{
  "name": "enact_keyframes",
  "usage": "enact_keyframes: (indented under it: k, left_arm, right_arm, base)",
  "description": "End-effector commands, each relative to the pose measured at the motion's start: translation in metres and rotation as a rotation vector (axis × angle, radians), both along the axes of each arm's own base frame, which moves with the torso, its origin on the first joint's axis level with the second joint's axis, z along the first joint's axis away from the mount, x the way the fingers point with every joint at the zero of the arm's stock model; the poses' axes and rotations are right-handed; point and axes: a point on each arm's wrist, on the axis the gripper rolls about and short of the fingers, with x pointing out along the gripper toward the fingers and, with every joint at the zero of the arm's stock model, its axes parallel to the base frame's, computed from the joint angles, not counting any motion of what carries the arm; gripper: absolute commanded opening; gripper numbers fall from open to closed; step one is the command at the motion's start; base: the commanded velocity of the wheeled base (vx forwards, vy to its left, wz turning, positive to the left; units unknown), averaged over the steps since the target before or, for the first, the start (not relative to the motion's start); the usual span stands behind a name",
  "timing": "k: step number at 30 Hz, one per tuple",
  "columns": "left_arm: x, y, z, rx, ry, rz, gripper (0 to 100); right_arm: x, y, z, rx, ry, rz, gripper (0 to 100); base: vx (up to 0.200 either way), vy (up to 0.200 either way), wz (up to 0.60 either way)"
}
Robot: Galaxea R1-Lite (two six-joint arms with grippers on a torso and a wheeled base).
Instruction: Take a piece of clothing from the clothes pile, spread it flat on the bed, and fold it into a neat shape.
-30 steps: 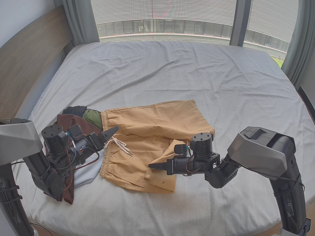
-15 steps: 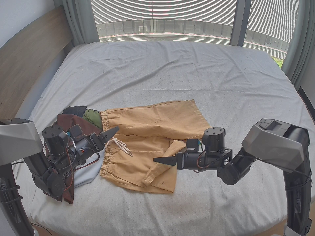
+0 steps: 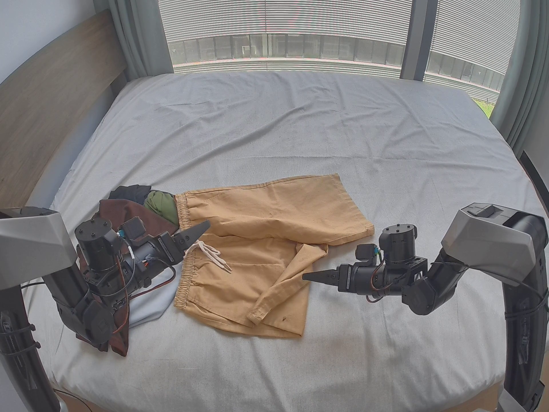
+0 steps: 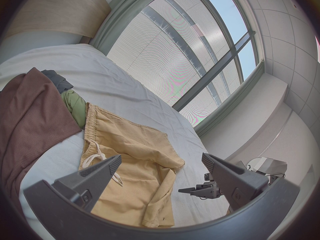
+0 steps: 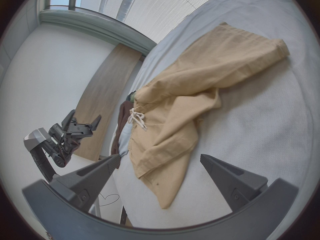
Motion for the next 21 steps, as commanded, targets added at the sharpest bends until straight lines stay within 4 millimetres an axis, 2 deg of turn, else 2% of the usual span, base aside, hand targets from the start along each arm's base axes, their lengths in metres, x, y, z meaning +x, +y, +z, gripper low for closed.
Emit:
enact_keyframes:
  k: [1, 12, 15, 21]
  left_arm:
    - [0.000, 0.000, -0.001, 0.000, 0.002, -0.001, 100]
    - [0.001, 0.001, -0.001, 0.000, 0.002, 0.002, 100]
    - [0.001, 0.001, -0.001, 0.000, 0.002, 0.002, 100]
    - [0.001, 0.001, -0.001, 0.000, 0.002, 0.004, 100]
  right_arm:
    - [0.002, 0.004, -0.017, -0.028, 0.029, -0.020, 100]
    - [-0.002, 0.032, -0.015, -0.046, 0.037, 0.008, 100]
    - [0.000, 0.040, -0.021, -0.058, 0.033, 0.000, 100]
    - [-0.004, 0.047, -0.017, -0.057, 0.024, 0.007, 100]
  base:
    - [0.000, 0.000, 0.00]
    - [0.000, 0.000, 0.00]
    - [0.000, 0.000, 0.00]
    - [0.000, 0.000, 0.00]
